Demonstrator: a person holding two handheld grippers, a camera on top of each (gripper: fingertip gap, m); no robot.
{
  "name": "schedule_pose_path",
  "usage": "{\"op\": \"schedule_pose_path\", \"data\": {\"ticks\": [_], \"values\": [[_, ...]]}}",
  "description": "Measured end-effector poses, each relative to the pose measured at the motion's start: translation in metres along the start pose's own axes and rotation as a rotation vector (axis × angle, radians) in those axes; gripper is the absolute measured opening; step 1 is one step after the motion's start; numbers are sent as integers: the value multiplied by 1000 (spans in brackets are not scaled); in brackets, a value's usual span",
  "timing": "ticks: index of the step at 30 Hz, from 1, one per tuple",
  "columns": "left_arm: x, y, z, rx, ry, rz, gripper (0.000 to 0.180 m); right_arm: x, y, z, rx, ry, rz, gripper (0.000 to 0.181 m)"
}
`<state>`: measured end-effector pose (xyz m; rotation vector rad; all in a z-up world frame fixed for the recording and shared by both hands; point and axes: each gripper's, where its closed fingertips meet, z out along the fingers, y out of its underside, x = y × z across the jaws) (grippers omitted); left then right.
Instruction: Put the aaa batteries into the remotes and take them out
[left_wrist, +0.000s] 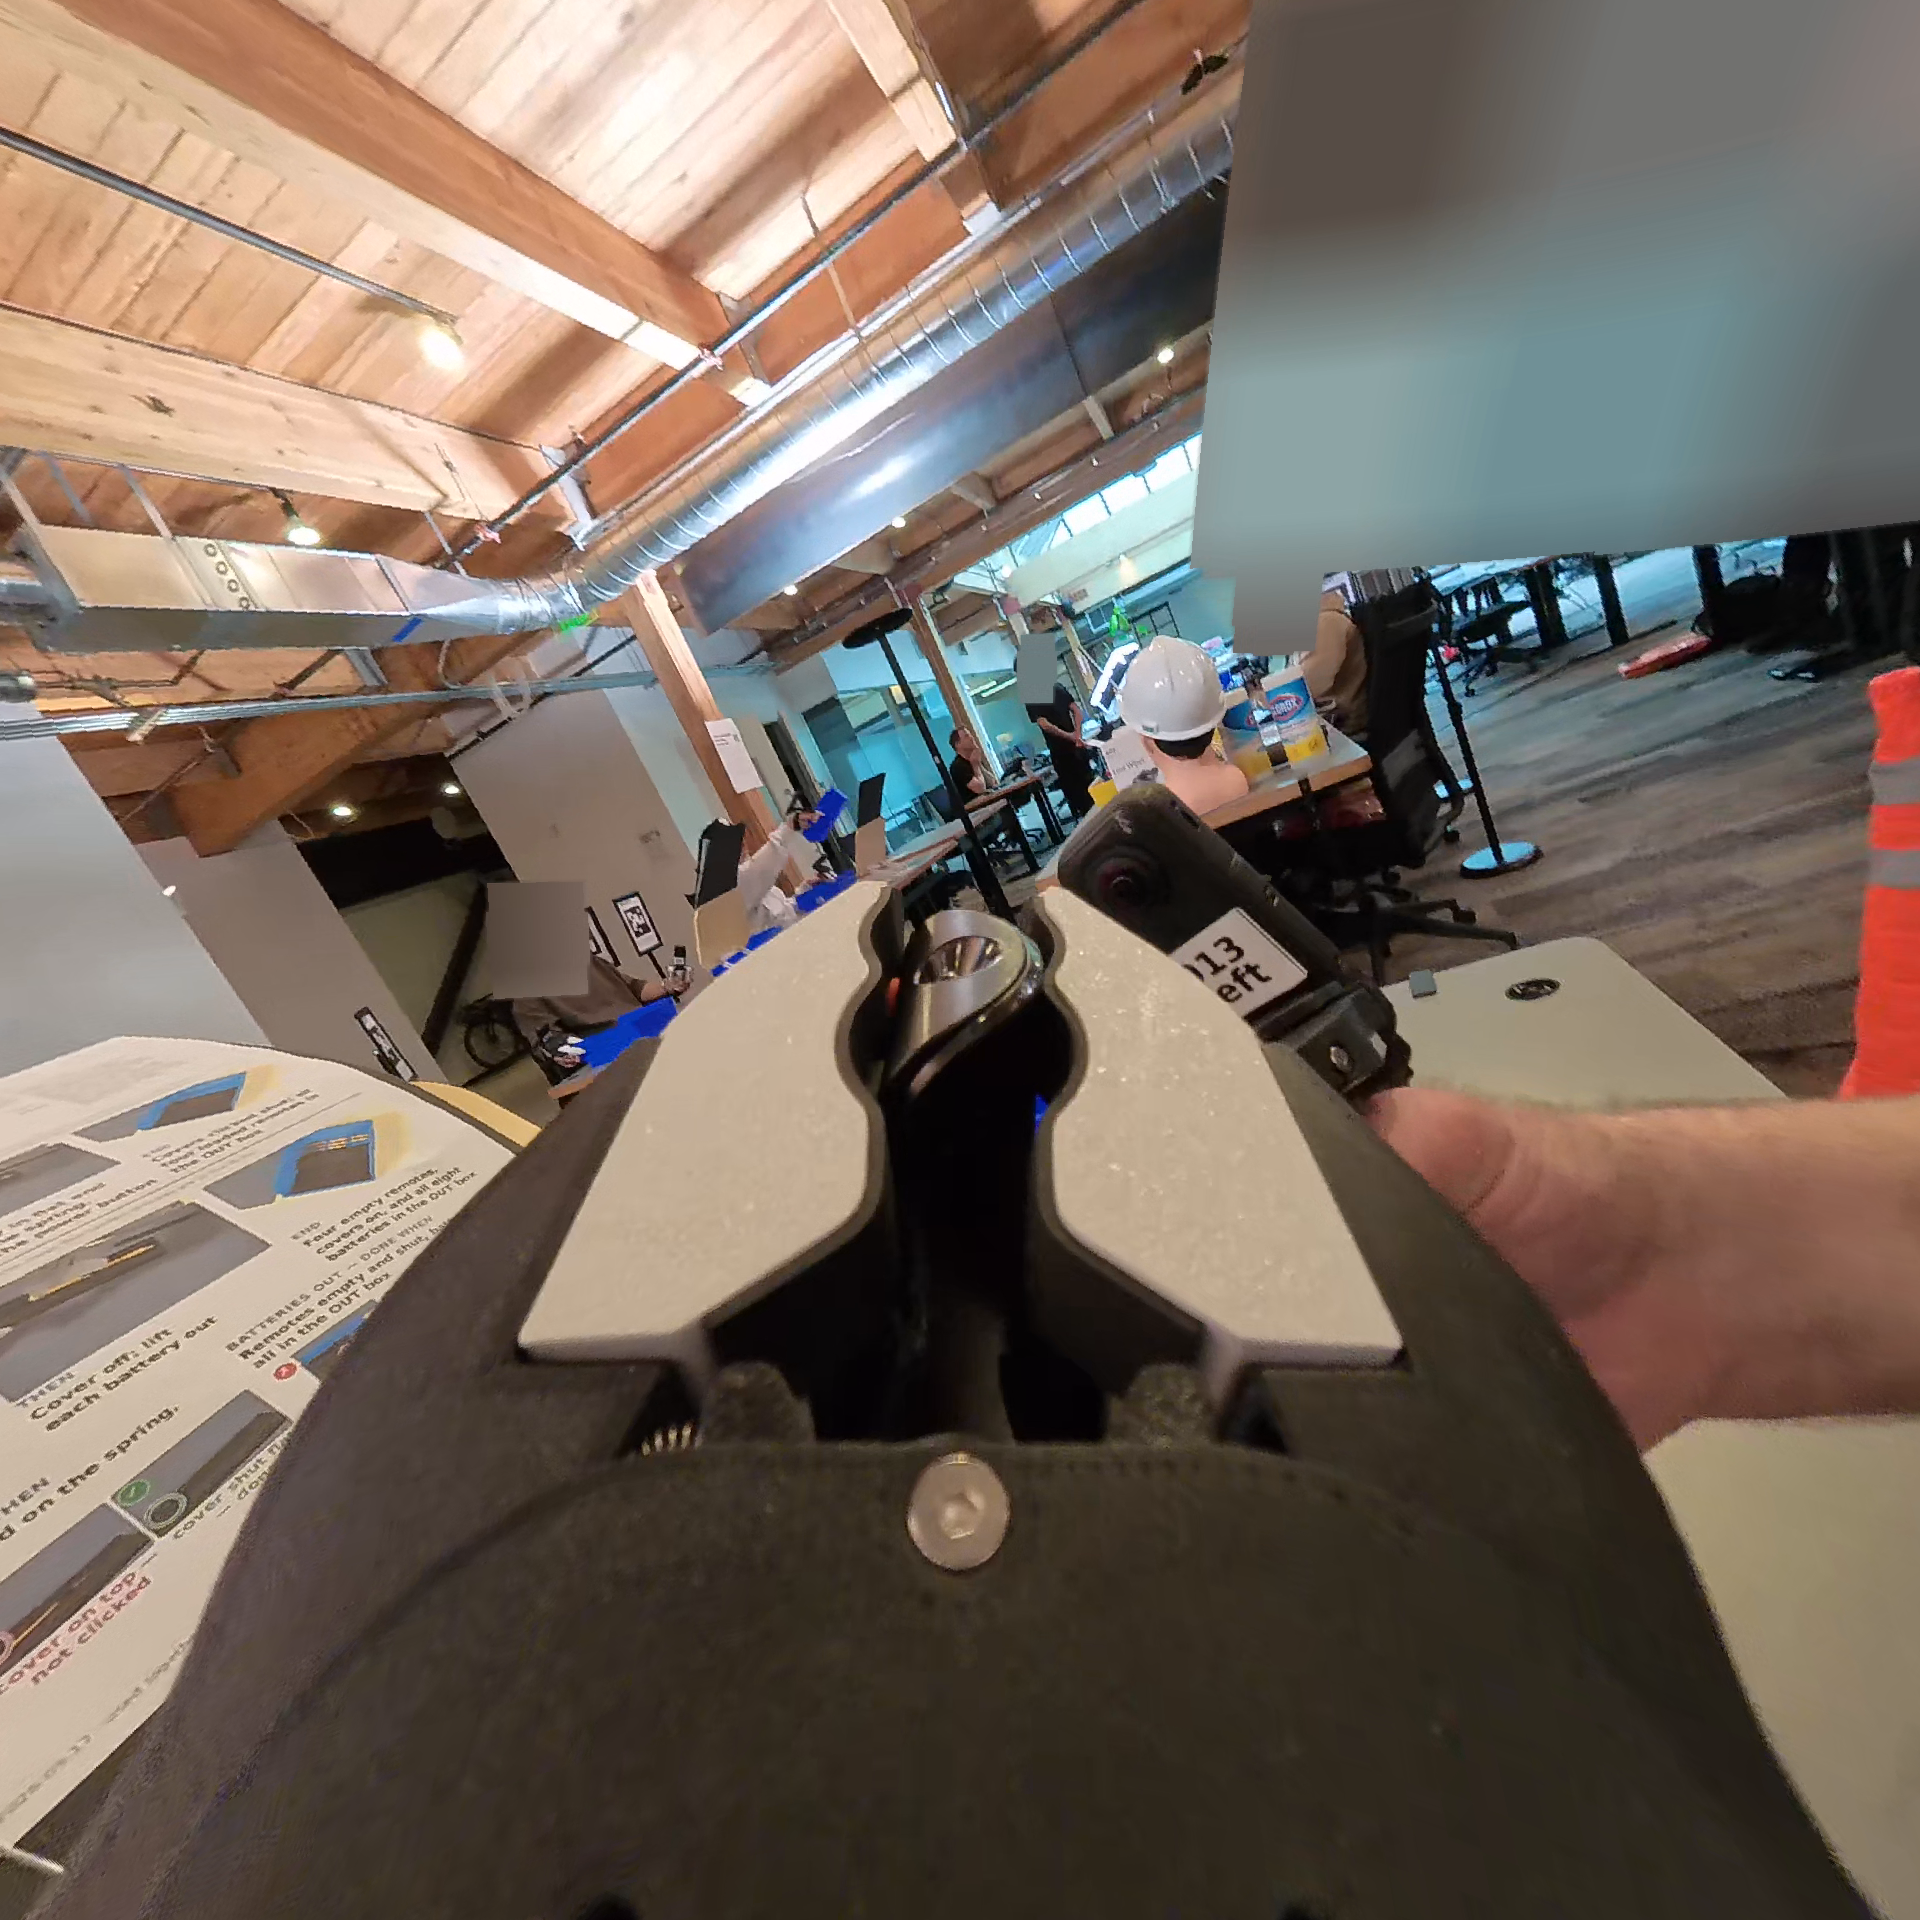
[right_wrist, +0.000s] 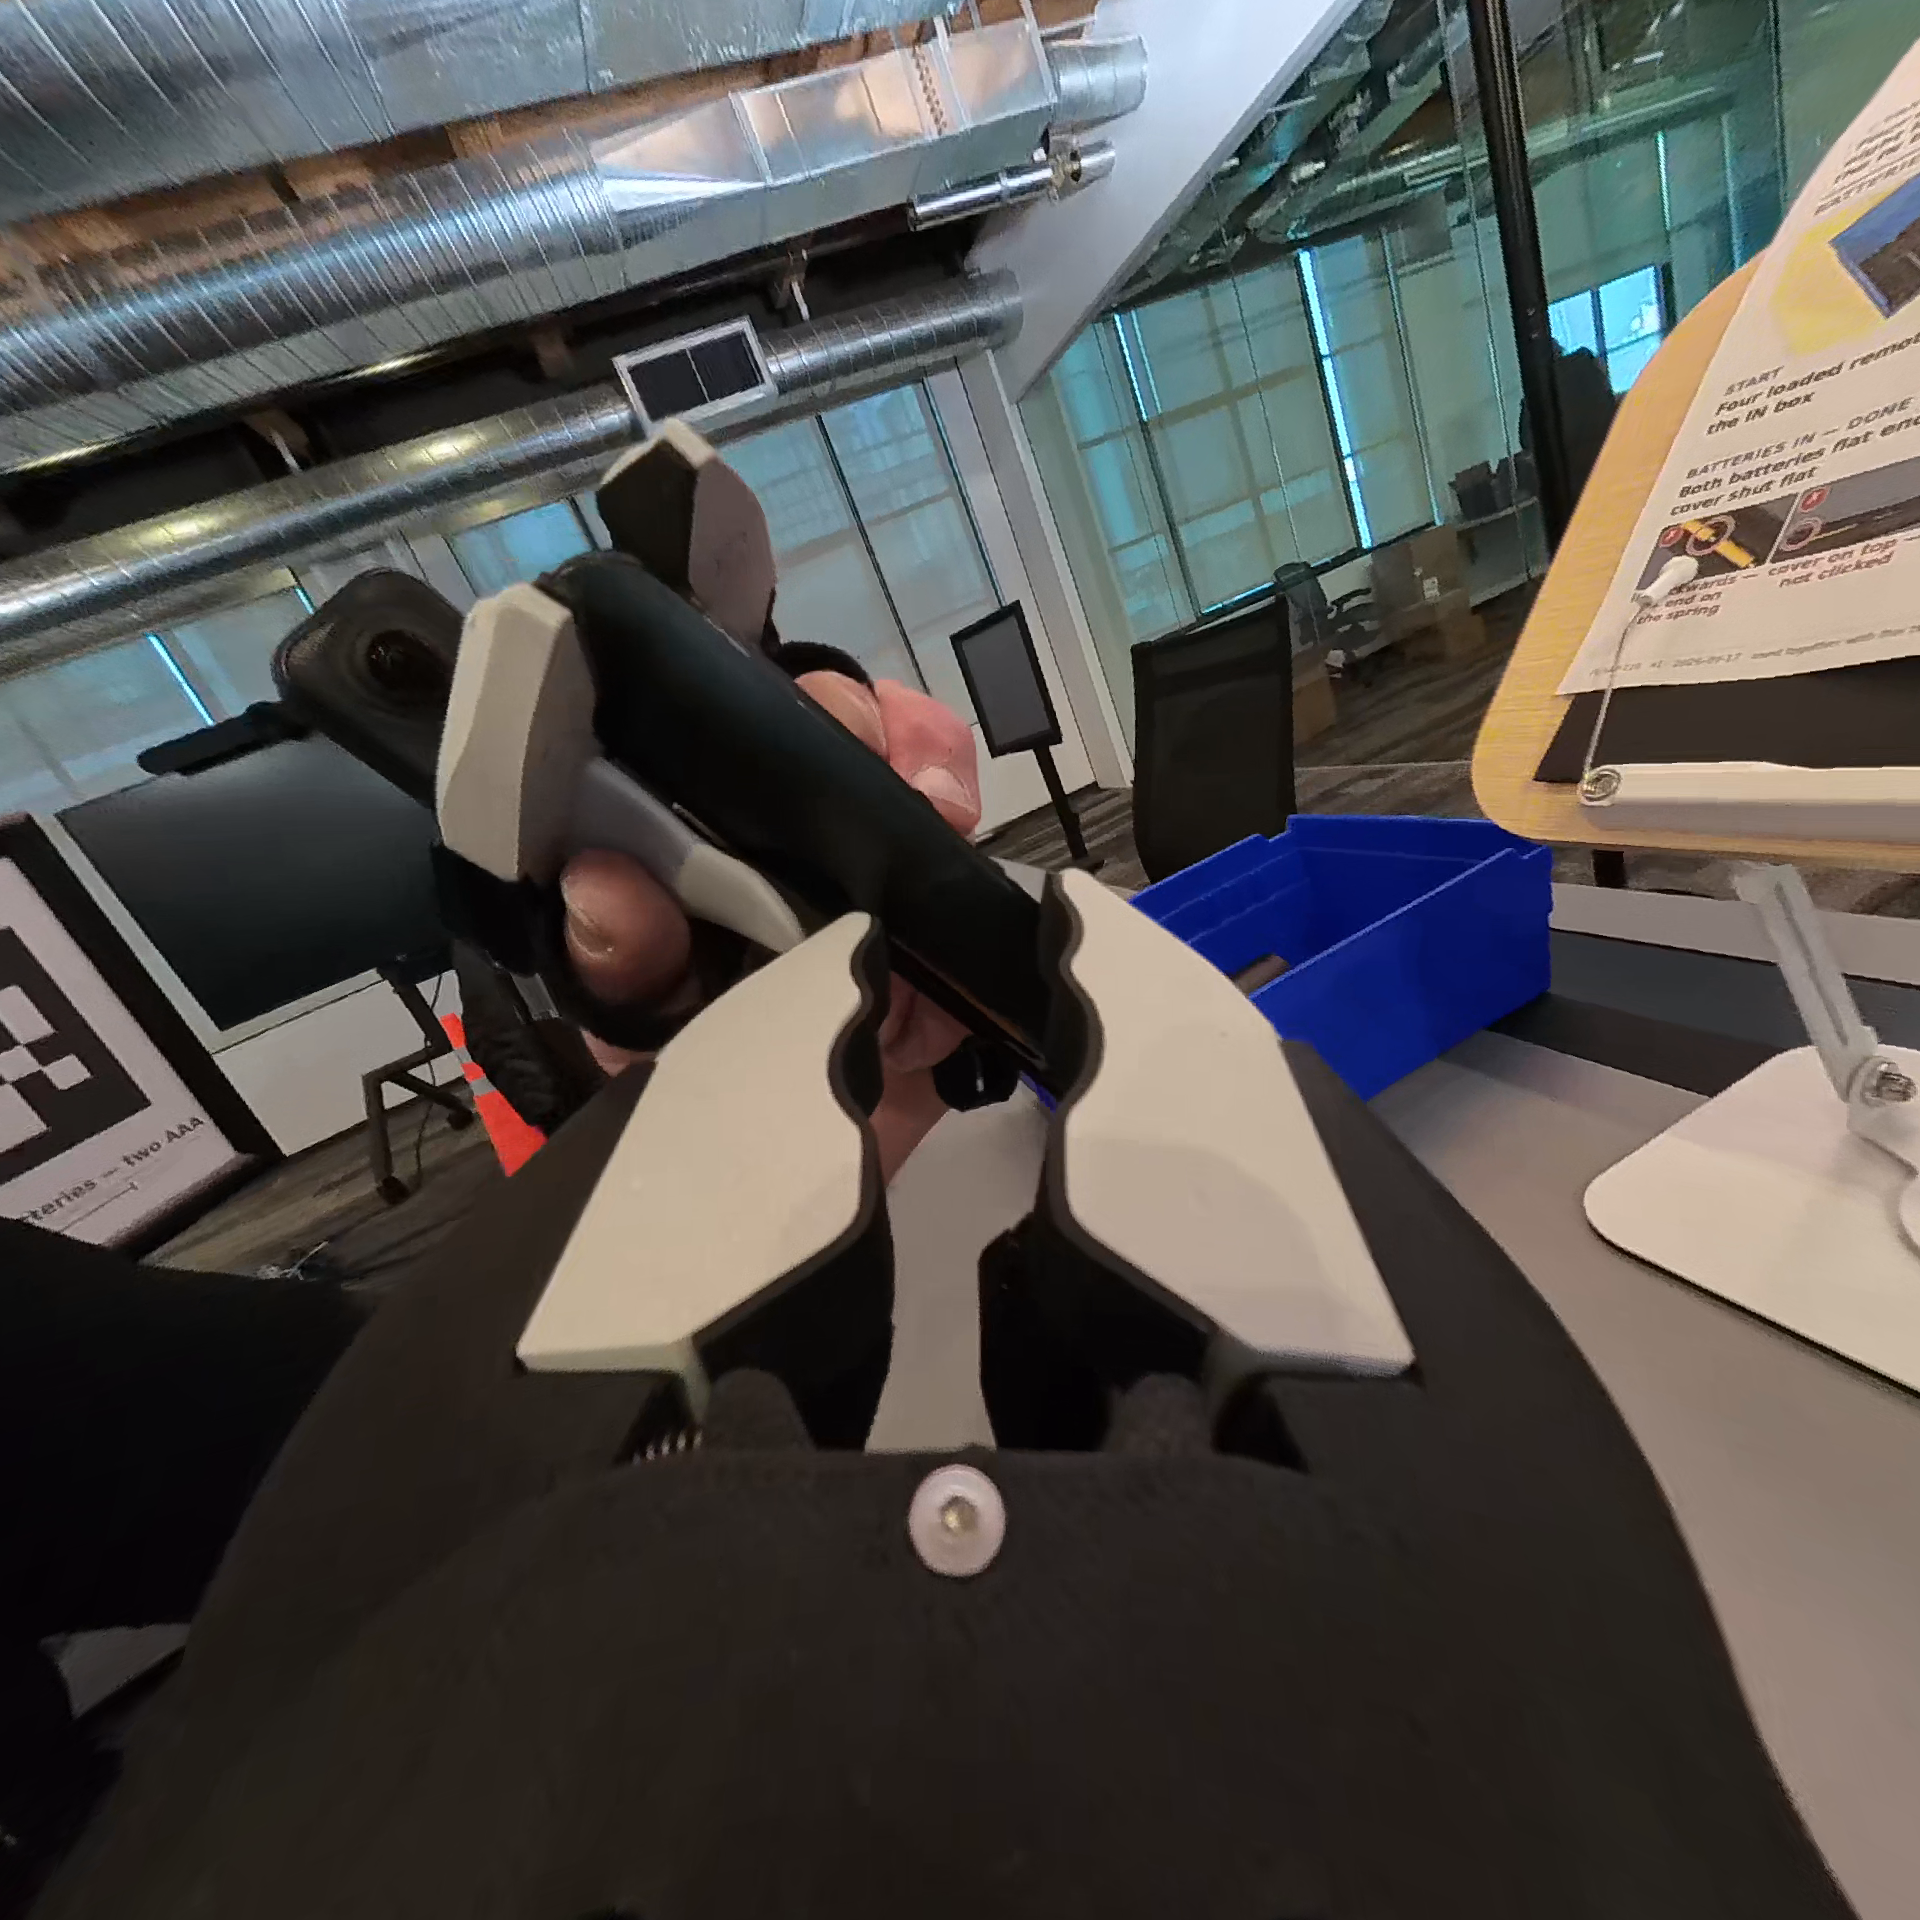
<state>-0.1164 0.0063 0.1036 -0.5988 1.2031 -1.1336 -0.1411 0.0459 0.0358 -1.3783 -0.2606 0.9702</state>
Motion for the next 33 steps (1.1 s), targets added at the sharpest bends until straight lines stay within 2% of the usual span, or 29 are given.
{"op": "schedule_pose_path", "data": {"ticks": [7,9,11,12,15,19,21,23,26,29,33], "values": [[-5,-1,-1,46,-7,-62,24,1,-2,-1,-12,14,-17,29],[-15,0,-2,69,-35,-161,24,4,-3,-1,-9,28,-33,29],[-24,-3,-7,118,-36,-258,24,1,-3,-4,-21,-50,0,27],[-29,-8,-11,158,-36,-315,24,2,-2,-7,-37,-64,-10,27],[-40,-15,-19,211,-50,-378,24,4,14,-7,-180,-69,-56,43],[-36,-27,-21,275,22,-457,24,10,28,-9,-290,-40,-170,38],[-34,-26,-20,274,47,-483,25,3,31,-7,-279,-98,-160,27],[-36,-24,-21,276,65,-519,24,1,33,-8,-290,-121,-187,23],[-37,-23,-21,259,100,-535,28,-11,35,-10,-289,-228,-116,21],[-28,-30,-23,241,188,-512,41,-27,32,-16,-238,-413,26,20],[-10,-21,-24,129,302,-433,53,-41,31,-25,-182,-611,153,20]]}}
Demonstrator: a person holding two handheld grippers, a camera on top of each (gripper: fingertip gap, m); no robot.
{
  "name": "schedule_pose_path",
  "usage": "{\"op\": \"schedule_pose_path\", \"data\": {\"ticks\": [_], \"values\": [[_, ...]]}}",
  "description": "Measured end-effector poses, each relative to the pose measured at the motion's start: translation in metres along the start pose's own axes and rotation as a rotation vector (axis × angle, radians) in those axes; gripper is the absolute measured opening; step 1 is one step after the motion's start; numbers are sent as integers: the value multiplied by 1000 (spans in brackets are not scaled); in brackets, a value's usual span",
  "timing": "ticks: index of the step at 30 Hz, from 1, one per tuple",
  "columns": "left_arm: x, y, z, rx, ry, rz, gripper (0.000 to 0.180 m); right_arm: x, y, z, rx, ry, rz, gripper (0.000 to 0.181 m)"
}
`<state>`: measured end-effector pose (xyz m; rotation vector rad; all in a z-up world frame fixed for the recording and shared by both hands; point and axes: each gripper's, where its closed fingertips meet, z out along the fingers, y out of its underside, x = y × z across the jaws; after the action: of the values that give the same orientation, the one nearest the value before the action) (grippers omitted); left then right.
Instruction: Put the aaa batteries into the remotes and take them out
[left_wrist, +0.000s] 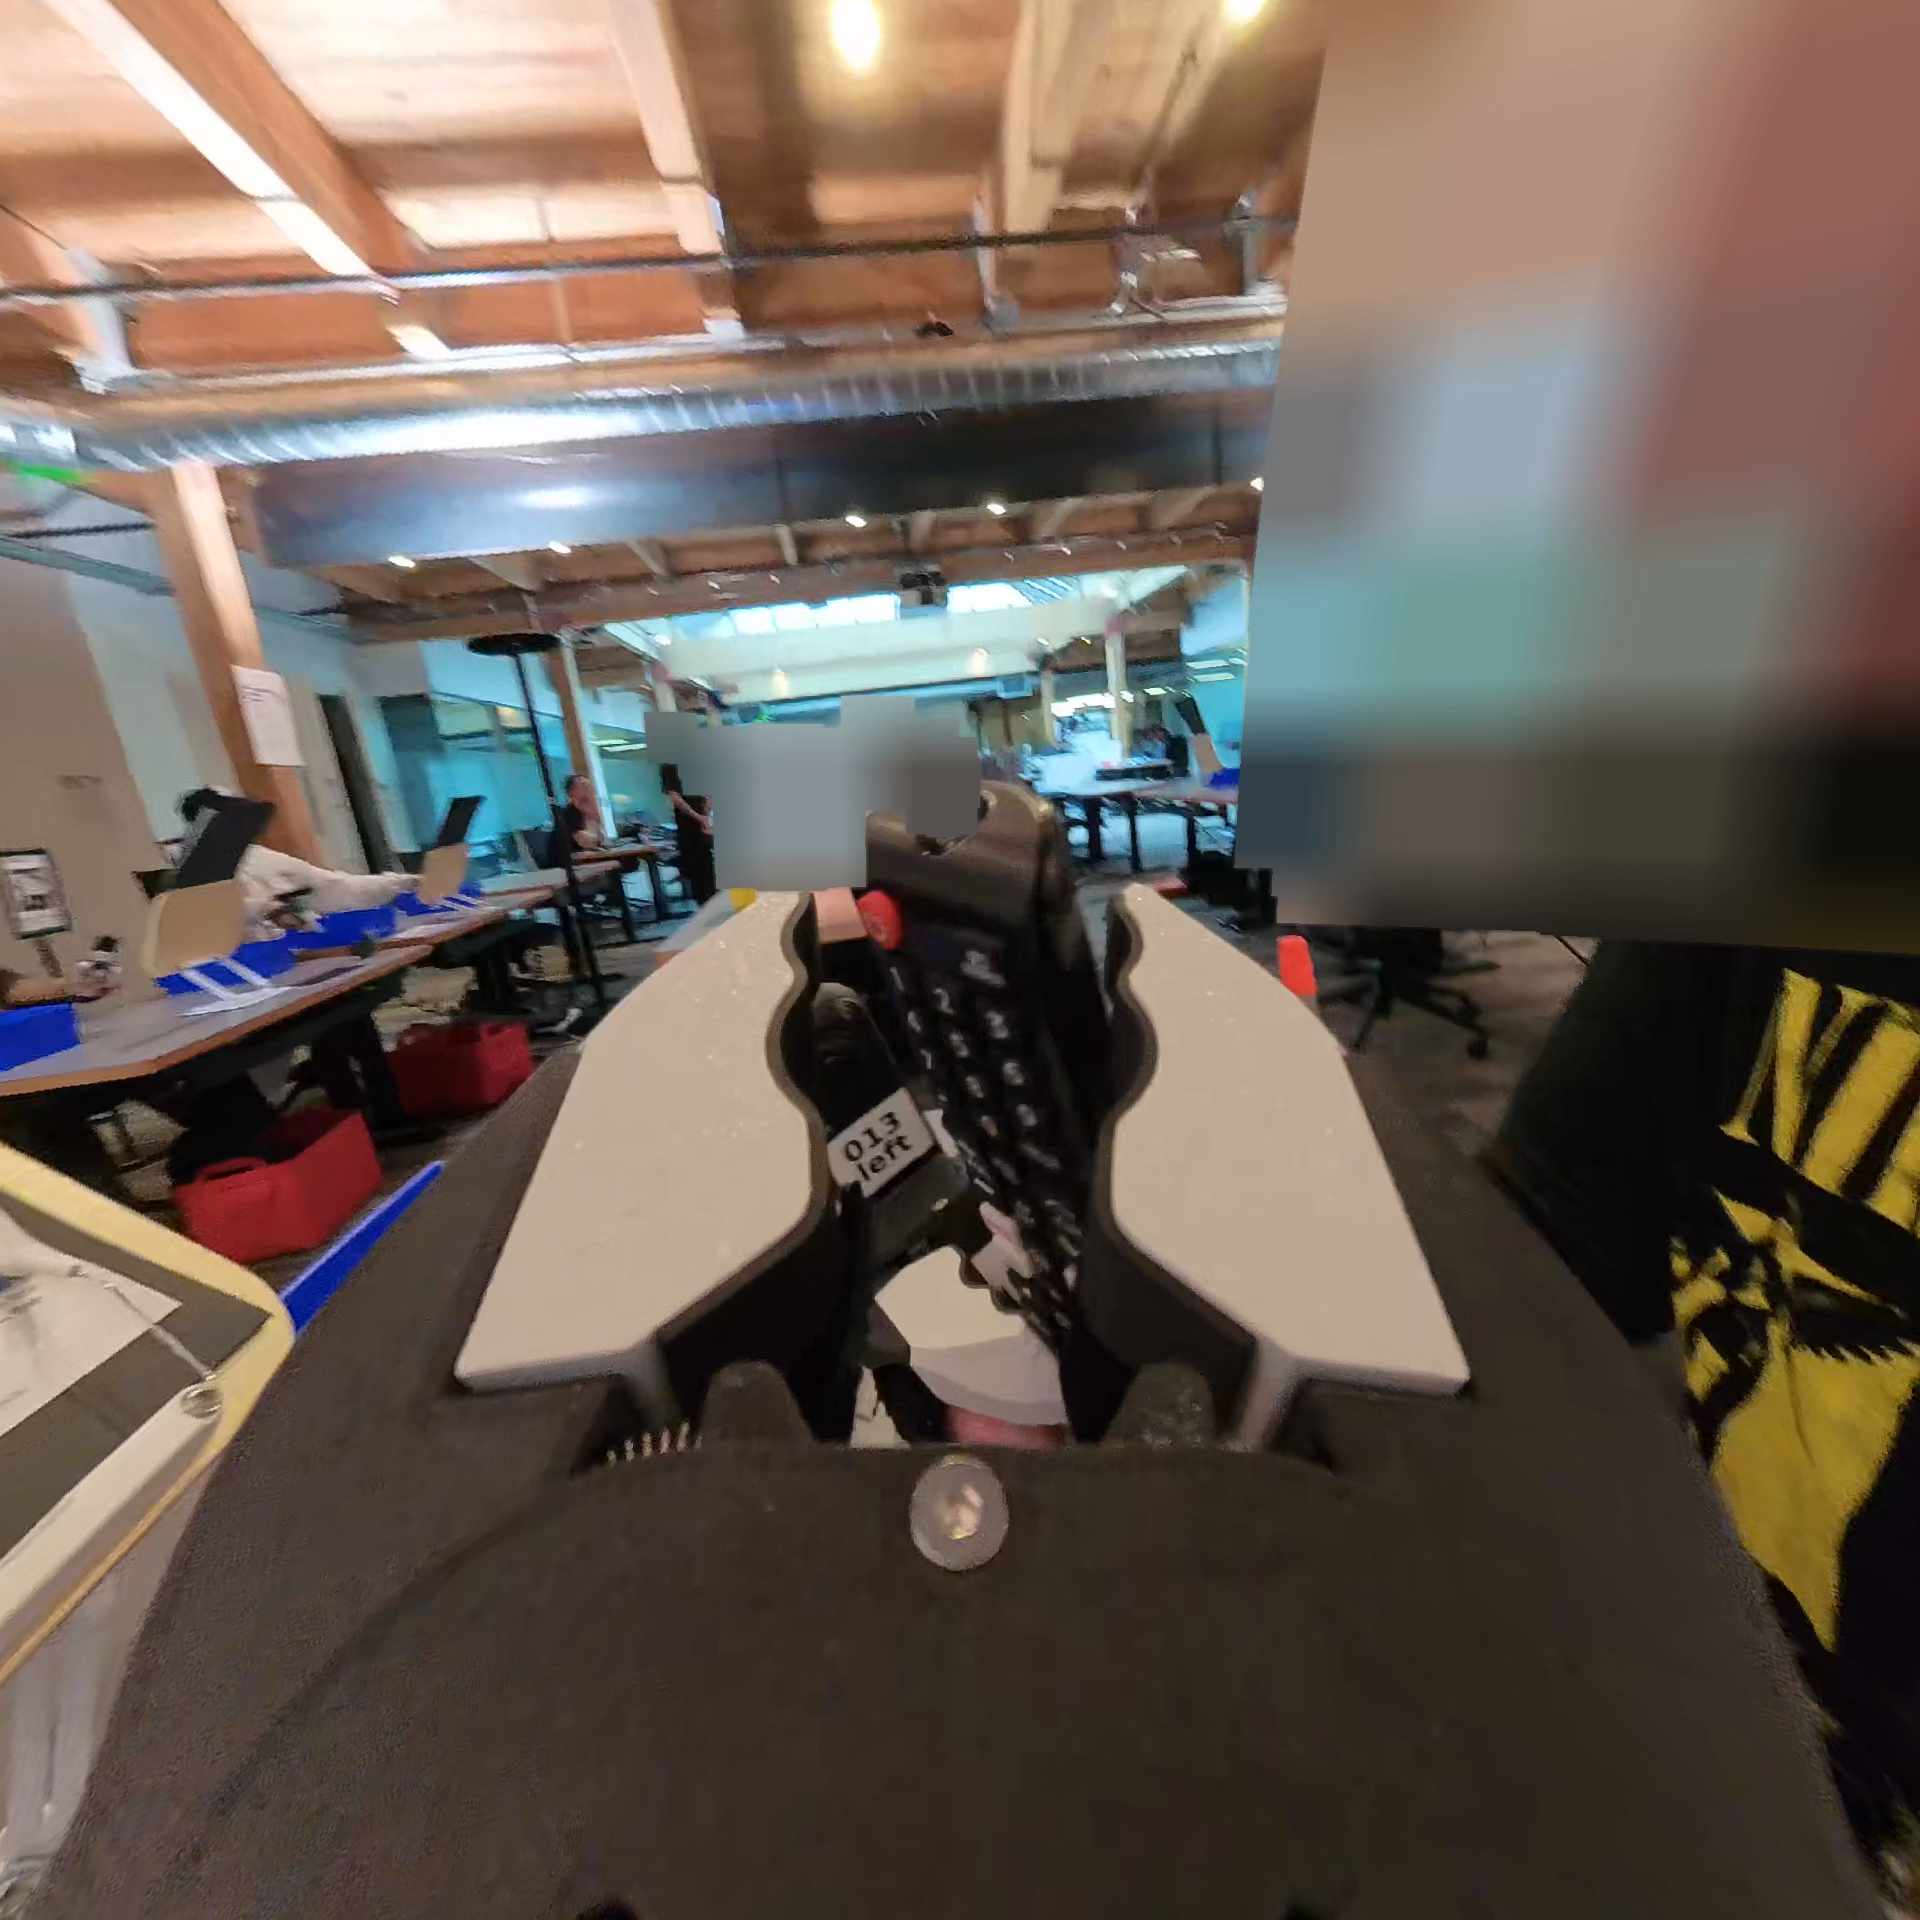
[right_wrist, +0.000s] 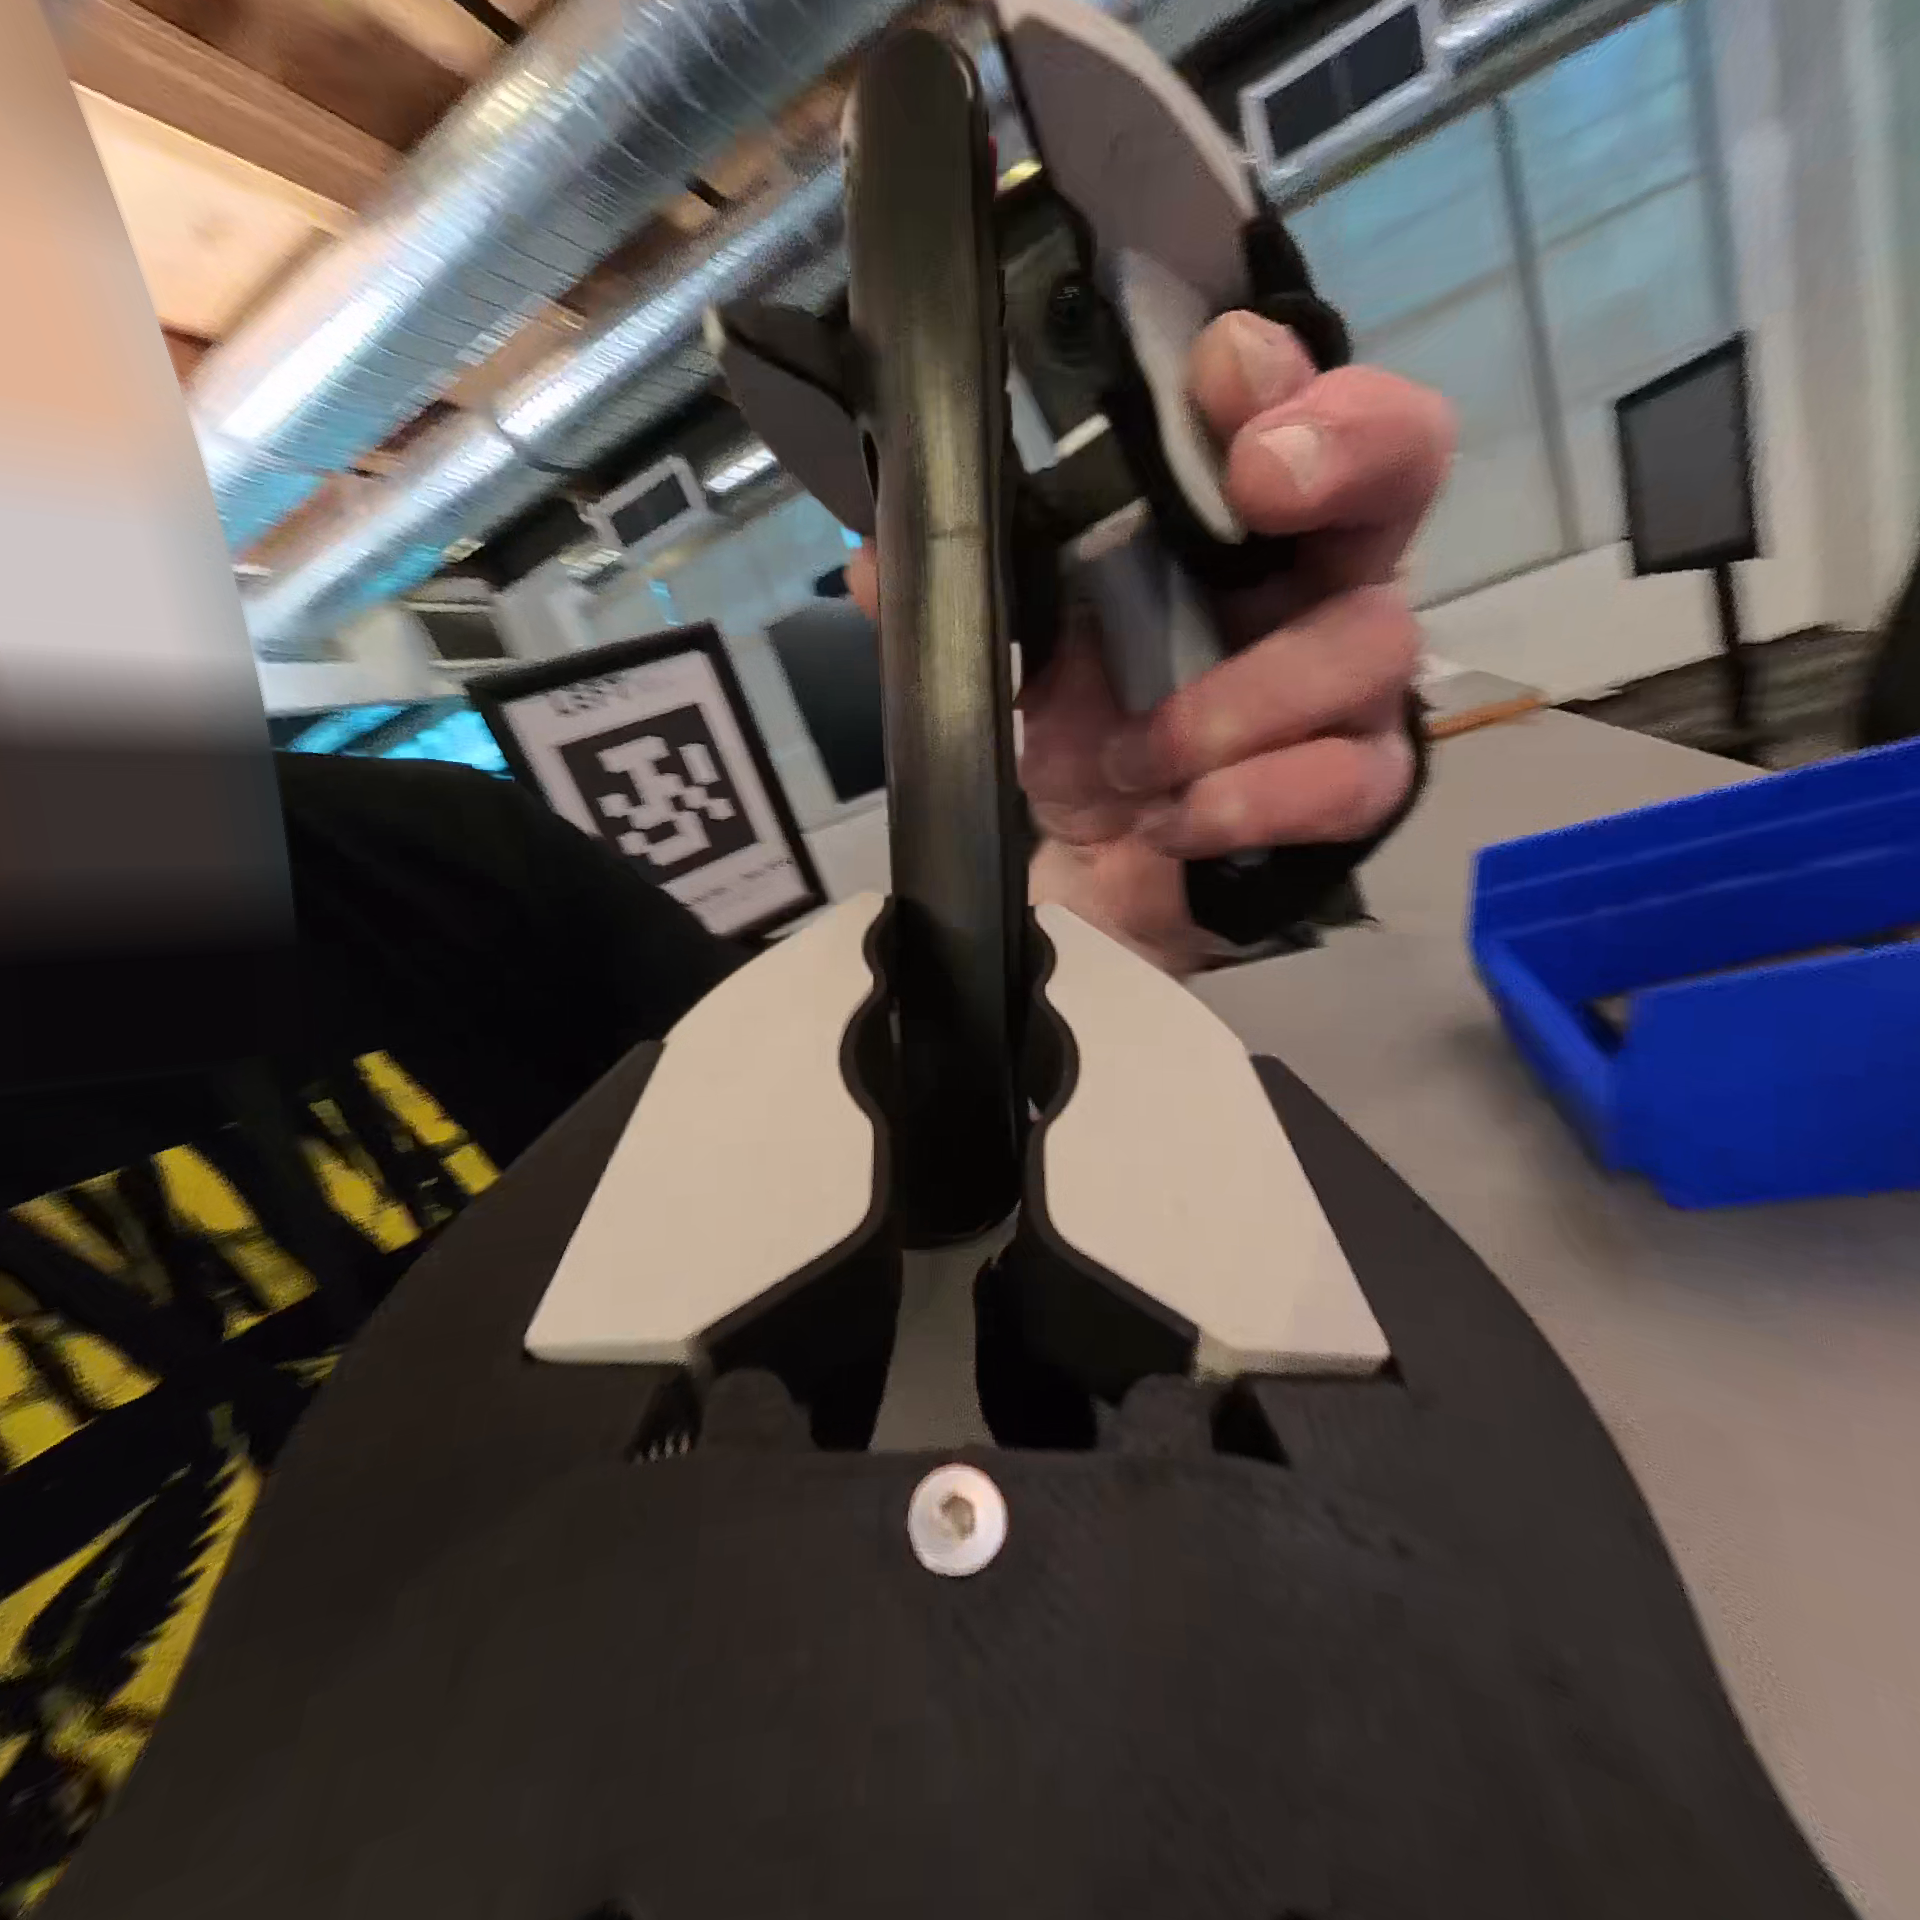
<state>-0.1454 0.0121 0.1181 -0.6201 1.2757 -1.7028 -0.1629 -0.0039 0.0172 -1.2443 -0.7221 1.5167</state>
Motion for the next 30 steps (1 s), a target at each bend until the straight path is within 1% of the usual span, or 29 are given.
{"op": "schedule_pose_path", "data": {"ticks": [3,5,8,12,14,17,20,21,22,23,25,28,30], "values": [[14,7,-3,-27,128,-21,62,-5,14,4,-59,-73,37,20],[30,13,-4,-63,240,-24,58,-9,20,6,-79,-114,49,20],[45,26,-4,-136,338,-13,63,-13,31,6,-107,-186,99,20],[56,33,-6,-129,436,-29,63,-11,42,8,-140,-203,129,21],[57,34,-6,-124,450,-30,62,-10,43,8,-140,-203,138,21],[49,35,-5,-115,405,6,60,-2,35,1,-74,-185,160,22],[46,36,-2,-87,389,-13,59,-2,34,-3,-65,-181,138,23],[42,35,-1,-80,357,-2,59,3,29,-5,-52,-136,99,24],[36,34,-1,-74,317,4,59,10,24,-8,-38,-68,59,30],[29,33,-1,-76,277,0,59,19,21,-12,-45,23,8,42],[13,34,-1,-96,194,-28,59,34,14,-22,-94,218,-144,56],[-11,40,-4,-121,109,-155,59,34,-4,-28,-179,450,-504,53],[-22,50,-5,-159,67,-236,58,29,-5,-24,-316,554,-756,52]]}}
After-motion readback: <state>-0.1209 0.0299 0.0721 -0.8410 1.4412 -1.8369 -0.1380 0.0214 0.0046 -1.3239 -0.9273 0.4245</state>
